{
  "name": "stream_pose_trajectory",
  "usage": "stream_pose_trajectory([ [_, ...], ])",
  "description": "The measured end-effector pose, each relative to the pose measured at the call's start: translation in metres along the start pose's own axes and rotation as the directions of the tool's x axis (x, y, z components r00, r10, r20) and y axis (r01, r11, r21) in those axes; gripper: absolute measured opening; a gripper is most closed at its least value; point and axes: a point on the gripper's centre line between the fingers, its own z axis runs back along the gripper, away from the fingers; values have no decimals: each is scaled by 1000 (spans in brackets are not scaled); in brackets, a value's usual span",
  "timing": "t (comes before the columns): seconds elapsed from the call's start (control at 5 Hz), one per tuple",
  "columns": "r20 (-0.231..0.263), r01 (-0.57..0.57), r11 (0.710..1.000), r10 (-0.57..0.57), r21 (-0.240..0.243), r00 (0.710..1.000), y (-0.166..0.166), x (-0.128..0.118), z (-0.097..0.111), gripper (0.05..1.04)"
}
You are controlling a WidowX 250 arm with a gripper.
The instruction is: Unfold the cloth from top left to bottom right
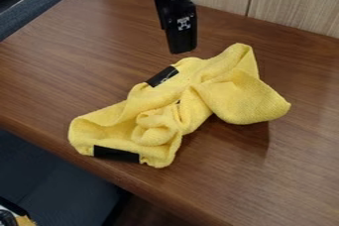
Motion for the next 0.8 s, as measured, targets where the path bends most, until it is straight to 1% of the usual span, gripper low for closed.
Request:
stream_pose_trajectory([
  [0.2,-23,-14,1000,13,-19,1000,1,-2,-9,999],
  [0.4,-66,-63,998,63,-5,996,8,-7,-19,999],
  [0.6,-104,-103,995,101,-10,989,13,-12,-29,999],
  [0.8,-124,-180,984,176,-15,976,24,-27,-39,999],
])
